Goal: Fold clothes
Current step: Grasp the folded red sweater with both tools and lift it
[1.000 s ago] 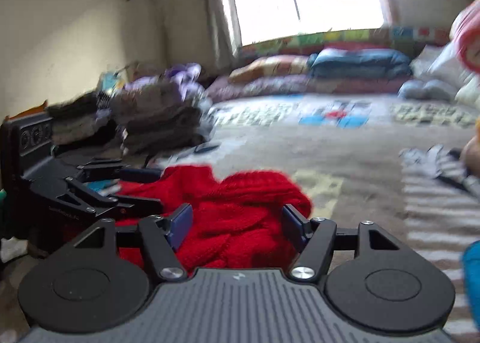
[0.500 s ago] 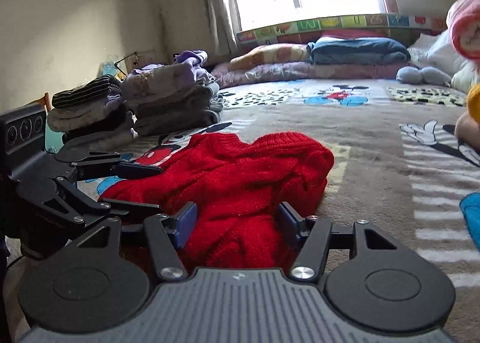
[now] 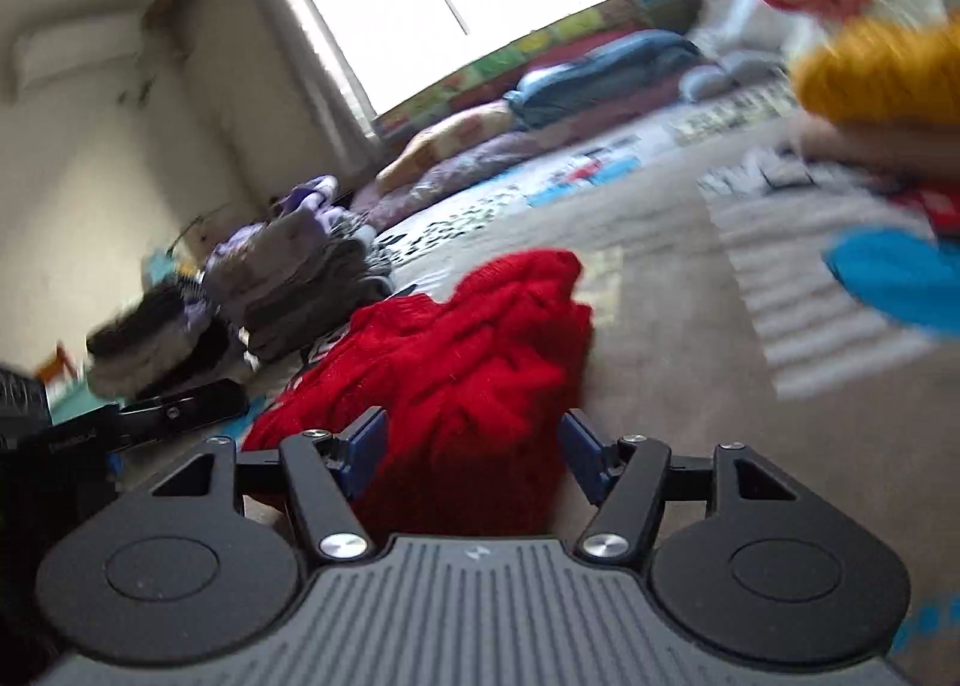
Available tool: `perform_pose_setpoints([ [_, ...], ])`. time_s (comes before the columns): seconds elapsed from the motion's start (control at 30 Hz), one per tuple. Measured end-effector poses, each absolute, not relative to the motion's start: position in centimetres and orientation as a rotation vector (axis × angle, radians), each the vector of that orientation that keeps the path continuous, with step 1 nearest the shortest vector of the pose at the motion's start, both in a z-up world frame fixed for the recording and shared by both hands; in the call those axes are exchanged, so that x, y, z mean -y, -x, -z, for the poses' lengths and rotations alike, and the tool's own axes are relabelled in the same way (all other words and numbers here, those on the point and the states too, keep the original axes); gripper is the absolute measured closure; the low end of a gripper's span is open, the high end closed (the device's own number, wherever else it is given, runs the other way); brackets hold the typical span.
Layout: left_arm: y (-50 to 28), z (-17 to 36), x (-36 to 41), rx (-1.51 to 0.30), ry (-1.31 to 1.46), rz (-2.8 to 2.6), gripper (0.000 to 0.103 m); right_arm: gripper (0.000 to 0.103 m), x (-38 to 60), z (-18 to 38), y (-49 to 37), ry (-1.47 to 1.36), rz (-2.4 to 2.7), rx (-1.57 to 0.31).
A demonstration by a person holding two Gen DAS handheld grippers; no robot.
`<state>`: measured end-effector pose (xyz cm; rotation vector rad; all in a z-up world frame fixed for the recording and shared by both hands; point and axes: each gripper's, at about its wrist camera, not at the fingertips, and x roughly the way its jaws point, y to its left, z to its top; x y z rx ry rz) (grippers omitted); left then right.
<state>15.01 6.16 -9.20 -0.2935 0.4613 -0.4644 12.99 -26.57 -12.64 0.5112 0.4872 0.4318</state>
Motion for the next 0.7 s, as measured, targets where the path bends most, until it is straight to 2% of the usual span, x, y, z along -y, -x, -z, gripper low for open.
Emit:
perform_pose_setpoints([
  [0.13,-15.6,10.3,-7.1,-0.563,0.451,0.418,0.025,0.029,28.6,13.8,-12.8,-0.764,-0.392,-0.52],
  [0.23,-16.5,11.4,-7.8,-0.614,0.569,0.416,0.025,0.027,28.5,14.3,-13.5,-0.847,-0.395,-0.543],
  [0.43,-18.4,13.7,-8.9,-0.718,0.788,0.404,0.025,0.026,27.0,15.7,-17.4,-0.879,-0.39,-0.624],
  [0.6,-20.6,13.8,-7.4,-0.737,0.762,0.401,0.026,0.023,25.0,15.5,-20.5,-0.801,-0.402,-0.653],
  [0.7,-21.5,14.0,-6.7,-0.742,0.743,0.403,0.033,0.025,24.4,15.7,-21.4,-0.785,-0.416,-0.644],
])
